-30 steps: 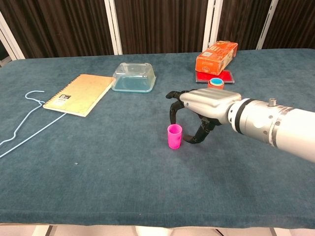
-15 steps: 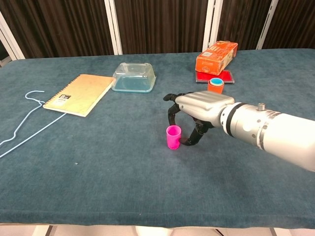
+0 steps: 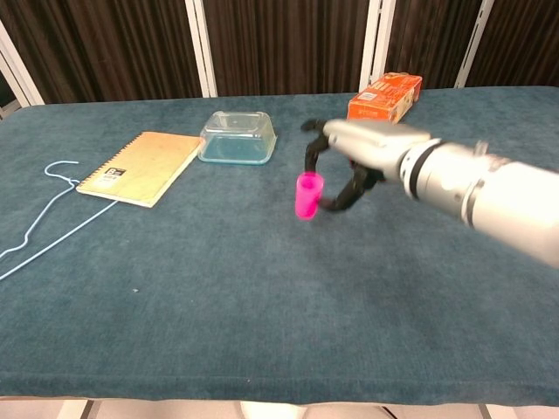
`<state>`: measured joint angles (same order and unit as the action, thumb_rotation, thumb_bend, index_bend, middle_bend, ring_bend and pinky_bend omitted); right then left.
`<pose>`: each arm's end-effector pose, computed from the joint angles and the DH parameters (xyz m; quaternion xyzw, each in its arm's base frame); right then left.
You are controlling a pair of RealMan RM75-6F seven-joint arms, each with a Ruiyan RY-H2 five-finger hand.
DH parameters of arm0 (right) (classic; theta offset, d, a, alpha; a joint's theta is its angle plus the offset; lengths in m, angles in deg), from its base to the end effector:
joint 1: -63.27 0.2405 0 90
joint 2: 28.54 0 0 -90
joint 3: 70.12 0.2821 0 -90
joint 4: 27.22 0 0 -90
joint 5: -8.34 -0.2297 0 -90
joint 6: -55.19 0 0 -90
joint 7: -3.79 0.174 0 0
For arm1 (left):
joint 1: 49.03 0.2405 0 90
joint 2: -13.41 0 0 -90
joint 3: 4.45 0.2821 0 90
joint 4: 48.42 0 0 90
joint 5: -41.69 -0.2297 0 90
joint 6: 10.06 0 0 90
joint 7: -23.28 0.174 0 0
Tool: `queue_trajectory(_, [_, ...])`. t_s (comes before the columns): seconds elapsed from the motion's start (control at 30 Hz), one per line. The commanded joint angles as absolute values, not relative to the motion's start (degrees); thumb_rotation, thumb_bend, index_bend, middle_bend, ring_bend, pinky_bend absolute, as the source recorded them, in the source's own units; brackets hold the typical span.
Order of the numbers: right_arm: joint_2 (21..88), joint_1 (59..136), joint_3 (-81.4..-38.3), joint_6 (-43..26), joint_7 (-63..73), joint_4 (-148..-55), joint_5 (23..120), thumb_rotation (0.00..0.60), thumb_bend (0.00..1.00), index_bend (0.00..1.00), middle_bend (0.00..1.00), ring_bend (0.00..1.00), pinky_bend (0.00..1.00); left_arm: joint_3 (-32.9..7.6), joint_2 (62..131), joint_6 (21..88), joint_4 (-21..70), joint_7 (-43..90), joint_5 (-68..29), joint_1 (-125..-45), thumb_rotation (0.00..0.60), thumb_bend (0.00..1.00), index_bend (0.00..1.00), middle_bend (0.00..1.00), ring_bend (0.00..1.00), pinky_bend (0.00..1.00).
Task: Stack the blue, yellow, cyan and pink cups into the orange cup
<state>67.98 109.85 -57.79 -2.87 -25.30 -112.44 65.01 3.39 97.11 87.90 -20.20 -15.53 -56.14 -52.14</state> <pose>-0.1081 -0.3871 -0.0822 0.7414 -0.3754 0.3792 0.4068 -0.4558 0.1780 0.1509 -0.7031 -0.3297 -0.3870 0.4972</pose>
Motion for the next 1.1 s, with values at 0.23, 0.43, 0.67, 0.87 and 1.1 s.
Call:
queue_trajectory(0.23, [66.25, 111.22, -49.81, -6.9, -27.36, -101.83, 59.63, 0.6, 0.46, 0.62, 0.04, 0.0, 0.16, 3.63, 97.32, 87.54, -19.92, -14.57, -56.42, -52.3, 0.6, 0.43, 0.0, 0.0, 0.0, 0.08])
queue_trajectory(0.43, [66.69, 111.66, -48.01, -3.47, -26.32, -94.19, 54.4, 0.6, 0.46, 0.62, 0.04, 0.0, 0.16, 3.8, 97.42, 86.88, -19.64, -13.97, -56.58, -52.6, 0.6, 0.43, 0.0, 0.0, 0.0, 0.08])
queue_trajectory(0.67, [67.94, 112.2, -48.35, -0.7, -25.08, -90.51, 52.98, 0.6, 0.46, 0.62, 0.04, 0.0, 0.16, 3.93, 97.48, 86.23, -19.33, -13.4, -56.65, -52.85, 0.6, 0.43, 0.0, 0.0, 0.0, 0.08])
queue_trajectory(0.87, [69.27, 112.65, -48.92, -0.31, -24.48, -88.92, 53.56, 0.6, 0.46, 0.62, 0.04, 0.0, 0.16, 3.94, 97.35, 86.22, -19.12, -13.33, -56.64, -52.87, 0.6, 0.43, 0.0, 0.0, 0.0, 0.08])
queue_trajectory(1.1, [70.39, 113.03, -49.06, 0.53, -24.44, -87.83, 52.99, 0.6, 0.46, 0.62, 0.04, 0.0, 0.16, 3.88, 97.25, 86.29, -19.13, -13.58, -56.55, -52.83, 0.6, 0.43, 0.0, 0.0, 0.0, 0.08])
